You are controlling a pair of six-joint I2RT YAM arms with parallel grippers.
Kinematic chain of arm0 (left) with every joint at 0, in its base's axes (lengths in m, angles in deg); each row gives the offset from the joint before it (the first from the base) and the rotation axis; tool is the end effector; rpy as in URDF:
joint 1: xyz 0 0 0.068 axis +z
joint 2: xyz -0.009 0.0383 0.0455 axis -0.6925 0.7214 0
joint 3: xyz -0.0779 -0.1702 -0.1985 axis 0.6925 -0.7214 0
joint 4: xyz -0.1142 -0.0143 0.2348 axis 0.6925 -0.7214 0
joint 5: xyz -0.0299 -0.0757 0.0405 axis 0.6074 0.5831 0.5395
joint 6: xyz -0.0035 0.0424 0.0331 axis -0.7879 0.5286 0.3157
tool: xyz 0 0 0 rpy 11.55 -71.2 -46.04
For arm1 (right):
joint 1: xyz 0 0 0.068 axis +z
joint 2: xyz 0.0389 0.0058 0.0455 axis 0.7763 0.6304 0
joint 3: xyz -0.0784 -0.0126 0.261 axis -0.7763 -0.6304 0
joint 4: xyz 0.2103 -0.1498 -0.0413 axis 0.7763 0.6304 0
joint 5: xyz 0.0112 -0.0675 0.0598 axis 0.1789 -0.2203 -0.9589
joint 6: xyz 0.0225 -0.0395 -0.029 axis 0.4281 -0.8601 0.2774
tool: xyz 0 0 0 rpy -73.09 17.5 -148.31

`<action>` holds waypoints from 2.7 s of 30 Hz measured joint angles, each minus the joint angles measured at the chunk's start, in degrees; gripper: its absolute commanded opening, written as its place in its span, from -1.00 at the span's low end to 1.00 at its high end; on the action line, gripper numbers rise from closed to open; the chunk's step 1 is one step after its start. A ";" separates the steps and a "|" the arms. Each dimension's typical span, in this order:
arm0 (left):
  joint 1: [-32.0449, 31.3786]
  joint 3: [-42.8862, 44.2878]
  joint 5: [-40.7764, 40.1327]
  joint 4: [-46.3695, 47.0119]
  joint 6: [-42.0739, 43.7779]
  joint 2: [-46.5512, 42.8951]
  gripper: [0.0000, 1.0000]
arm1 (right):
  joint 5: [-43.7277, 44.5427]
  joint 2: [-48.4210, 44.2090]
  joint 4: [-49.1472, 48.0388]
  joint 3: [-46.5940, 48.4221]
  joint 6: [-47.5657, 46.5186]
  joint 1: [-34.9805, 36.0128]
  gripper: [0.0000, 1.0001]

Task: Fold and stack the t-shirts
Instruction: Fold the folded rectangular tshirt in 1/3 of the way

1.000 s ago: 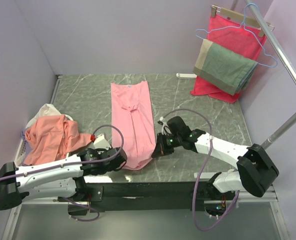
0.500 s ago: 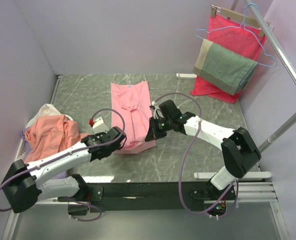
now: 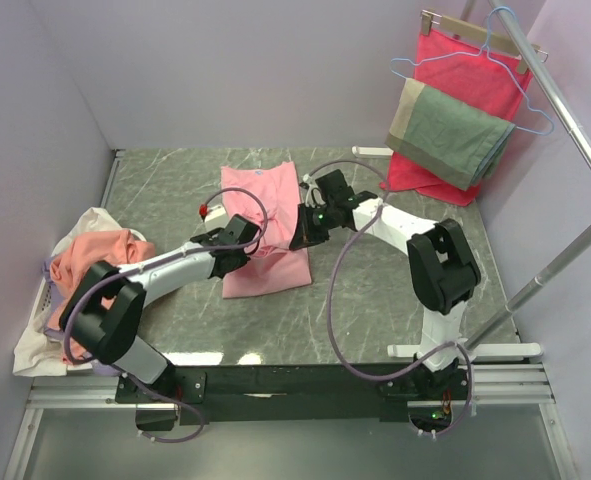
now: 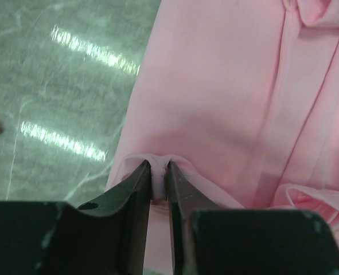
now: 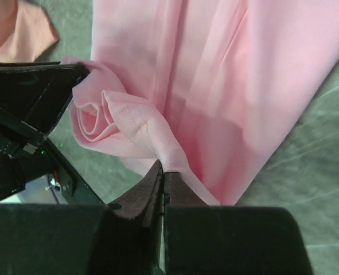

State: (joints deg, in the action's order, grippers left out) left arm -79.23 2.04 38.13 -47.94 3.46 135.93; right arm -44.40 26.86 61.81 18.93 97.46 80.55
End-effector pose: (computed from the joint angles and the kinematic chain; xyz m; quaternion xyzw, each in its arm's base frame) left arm 0.2498 -0.1560 0.1908 -0.2322 0.9047 -0.0097 0.3570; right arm 0.3431 0.2170 0.2056 -0.1469 0.9039 0.3696 0.1572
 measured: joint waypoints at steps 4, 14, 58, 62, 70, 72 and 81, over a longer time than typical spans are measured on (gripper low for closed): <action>2.43 2.25 0.59 2.05 2.58 3.56 -0.42 | 0.42 4.57 1.95 5.14 -1.09 -0.74 -0.82; 7.26 11.43 -0.09 5.75 7.41 13.57 -0.03 | 7.98 12.48 4.94 14.84 -2.51 -2.16 -0.04; 8.81 2.51 13.09 18.36 14.64 11.26 0.22 | 6.16 5.33 -6.03 -5.18 0.02 0.94 -0.06; 9.35 2.51 11.21 18.27 14.91 11.26 0.22 | 7.72 4.13 -6.97 -6.69 0.04 1.20 -0.04; 9.73 2.56 8.35 17.55 16.92 10.60 0.46 | 12.76 0.09 -6.84 -10.05 -1.79 1.29 0.12; 9.70 2.56 8.46 17.35 17.07 8.76 0.65 | 13.46 -2.01 -6.84 -12.13 -2.21 1.22 0.16; 9.73 -1.75 11.61 16.96 14.62 -9.92 0.80 | 13.84 -14.60 -7.17 -19.30 -2.10 -1.51 0.24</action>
State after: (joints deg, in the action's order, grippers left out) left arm -69.50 0.29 49.74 -30.98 18.08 126.00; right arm -30.57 12.26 54.64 -0.37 95.36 79.04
